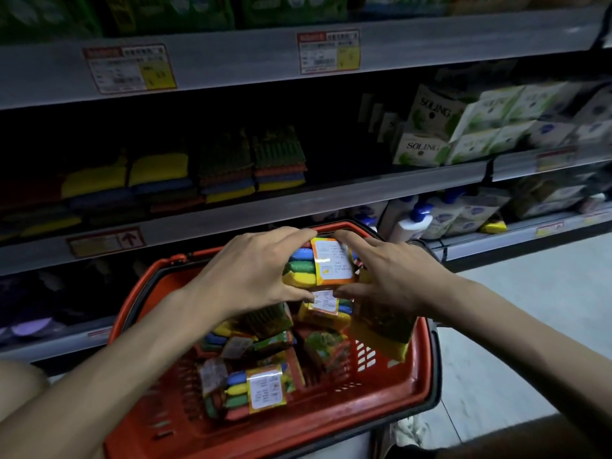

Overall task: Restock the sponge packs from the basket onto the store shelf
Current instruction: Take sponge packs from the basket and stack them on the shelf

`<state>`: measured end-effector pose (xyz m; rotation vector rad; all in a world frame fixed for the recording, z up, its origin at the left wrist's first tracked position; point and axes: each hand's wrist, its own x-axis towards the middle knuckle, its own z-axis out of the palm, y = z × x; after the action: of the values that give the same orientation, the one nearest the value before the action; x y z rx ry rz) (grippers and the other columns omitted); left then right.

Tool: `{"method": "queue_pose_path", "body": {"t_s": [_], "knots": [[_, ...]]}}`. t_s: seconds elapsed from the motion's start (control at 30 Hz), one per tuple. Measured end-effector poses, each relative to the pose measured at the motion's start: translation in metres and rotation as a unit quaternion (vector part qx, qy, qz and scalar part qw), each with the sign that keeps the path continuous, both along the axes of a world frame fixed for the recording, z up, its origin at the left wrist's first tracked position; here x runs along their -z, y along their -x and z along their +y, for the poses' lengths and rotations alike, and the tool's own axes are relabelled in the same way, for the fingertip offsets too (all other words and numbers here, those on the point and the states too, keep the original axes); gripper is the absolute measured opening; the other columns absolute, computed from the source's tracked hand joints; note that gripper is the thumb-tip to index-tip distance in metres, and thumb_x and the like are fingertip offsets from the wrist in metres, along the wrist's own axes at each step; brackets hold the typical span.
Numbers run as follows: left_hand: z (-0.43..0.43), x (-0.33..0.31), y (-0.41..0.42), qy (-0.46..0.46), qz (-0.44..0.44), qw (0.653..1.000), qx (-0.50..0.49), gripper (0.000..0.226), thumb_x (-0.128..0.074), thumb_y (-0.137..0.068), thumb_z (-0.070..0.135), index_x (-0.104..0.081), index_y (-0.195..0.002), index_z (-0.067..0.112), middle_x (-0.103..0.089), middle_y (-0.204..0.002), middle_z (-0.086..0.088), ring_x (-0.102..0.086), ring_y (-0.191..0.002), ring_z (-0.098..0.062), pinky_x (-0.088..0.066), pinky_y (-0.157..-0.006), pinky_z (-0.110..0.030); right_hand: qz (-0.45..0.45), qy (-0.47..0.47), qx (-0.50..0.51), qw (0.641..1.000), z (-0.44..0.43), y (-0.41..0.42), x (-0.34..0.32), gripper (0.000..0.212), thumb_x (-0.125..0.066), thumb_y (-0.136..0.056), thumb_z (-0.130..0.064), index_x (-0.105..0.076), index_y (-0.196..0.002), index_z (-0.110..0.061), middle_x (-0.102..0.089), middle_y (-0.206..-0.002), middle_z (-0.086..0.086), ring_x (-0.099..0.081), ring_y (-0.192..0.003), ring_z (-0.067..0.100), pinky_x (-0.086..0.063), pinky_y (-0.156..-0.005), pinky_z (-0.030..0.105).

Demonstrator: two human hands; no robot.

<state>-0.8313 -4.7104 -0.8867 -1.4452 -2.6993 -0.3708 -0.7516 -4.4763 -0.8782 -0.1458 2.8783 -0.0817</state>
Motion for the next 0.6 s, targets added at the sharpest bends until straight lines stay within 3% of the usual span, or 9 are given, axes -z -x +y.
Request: {"method": "queue_pose_path", "body": {"t_s": [0.13,0.43,0.6], "knots": [[0.0000,0.0007,0.0023,-0.019,-0.037,0.999,0.001,0.101,-0.082,-0.069,0.063,-0.046,-0.152,0.018,-0.060,-0.144,-0.002,-0.062,-0.127,-0.024,-0.057,-0.096,-0.043,0.000,0.003,0.005,1.000,0.0051,-0.0005,-0.0002,0.090,-0.050,-0.085,-0.080,-0.008,-0.155,-0.043,-0.055,-0.147,0.000,-0.066,-0.112,0.034,-0.051,-0.080,0.043],[-0.0047,-0.0014,0.0071,-0.038,-0.071,0.997,-0.002,0.102,-0.084,-0.068,0.060,-0.044,-0.154,0.021,-0.058,-0.147,0.000,-0.058,-0.132,-0.021,-0.053,-0.104,-0.042,-0.007,0.018,-0.002,1.000,0.0063,0.0029,-0.0071,0.092,-0.050,-0.083,-0.082,-0.011,-0.156,-0.044,-0.055,-0.148,-0.001,-0.063,-0.118,0.034,-0.052,-0.085,0.044],[-0.0083,-0.0025,0.0067,-0.048,-0.097,0.994,-0.017,0.100,-0.084,-0.067,0.063,-0.045,-0.152,0.026,-0.058,-0.144,0.007,-0.058,-0.128,-0.015,-0.050,-0.104,-0.035,-0.015,0.056,-0.004,0.998,0.0039,0.0030,-0.0063,0.096,-0.052,-0.078,-0.085,-0.008,-0.156,-0.050,-0.060,-0.142,-0.003,-0.065,-0.113,0.030,-0.055,-0.086,0.044]]}}
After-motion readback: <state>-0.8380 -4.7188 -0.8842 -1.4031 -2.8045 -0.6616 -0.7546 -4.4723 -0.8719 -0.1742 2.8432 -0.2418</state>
